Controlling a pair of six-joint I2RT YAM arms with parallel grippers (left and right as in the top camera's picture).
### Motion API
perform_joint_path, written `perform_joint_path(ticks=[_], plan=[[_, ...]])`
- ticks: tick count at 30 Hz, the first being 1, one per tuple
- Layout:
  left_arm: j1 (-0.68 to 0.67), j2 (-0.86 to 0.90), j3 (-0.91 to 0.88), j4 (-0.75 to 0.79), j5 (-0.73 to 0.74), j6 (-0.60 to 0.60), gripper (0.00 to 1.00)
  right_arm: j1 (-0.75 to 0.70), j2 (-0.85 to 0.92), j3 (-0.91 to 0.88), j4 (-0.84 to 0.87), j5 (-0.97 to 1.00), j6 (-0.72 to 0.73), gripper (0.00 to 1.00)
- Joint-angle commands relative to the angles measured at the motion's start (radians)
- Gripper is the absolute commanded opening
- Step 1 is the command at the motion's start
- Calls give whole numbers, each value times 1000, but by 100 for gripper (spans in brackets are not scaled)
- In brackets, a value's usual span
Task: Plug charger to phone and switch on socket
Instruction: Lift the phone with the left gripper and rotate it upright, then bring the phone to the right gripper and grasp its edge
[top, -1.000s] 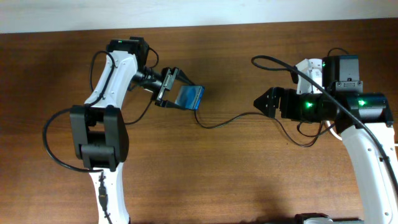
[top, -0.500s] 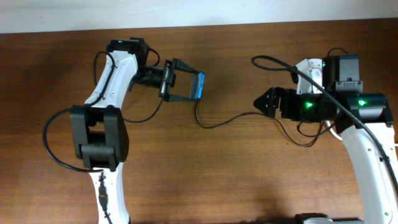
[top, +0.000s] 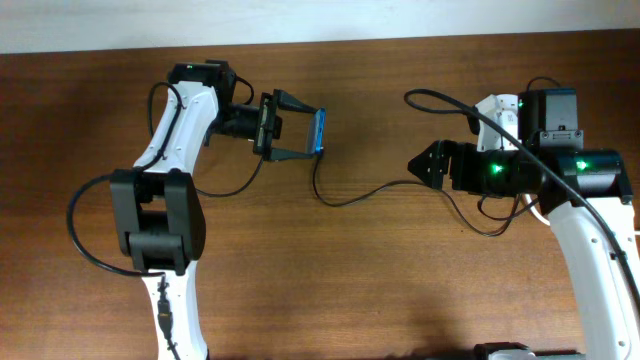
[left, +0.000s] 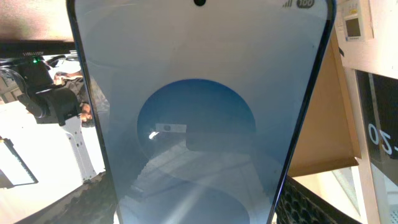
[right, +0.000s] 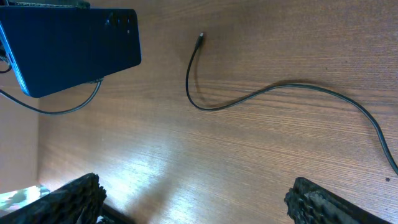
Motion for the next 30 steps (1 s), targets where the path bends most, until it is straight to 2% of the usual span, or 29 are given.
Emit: perform_joint_path(ticks=[1,19,30], plan=[[7,1,27,-5,62,-14,0,6,3,17,-5,8,5,98],[7,1,27,-5,37,-13,0,6,3,17,-4,8,5,98],[7,1,27,-5,-63,-13,0,6,3,17,-3,8,5,98]])
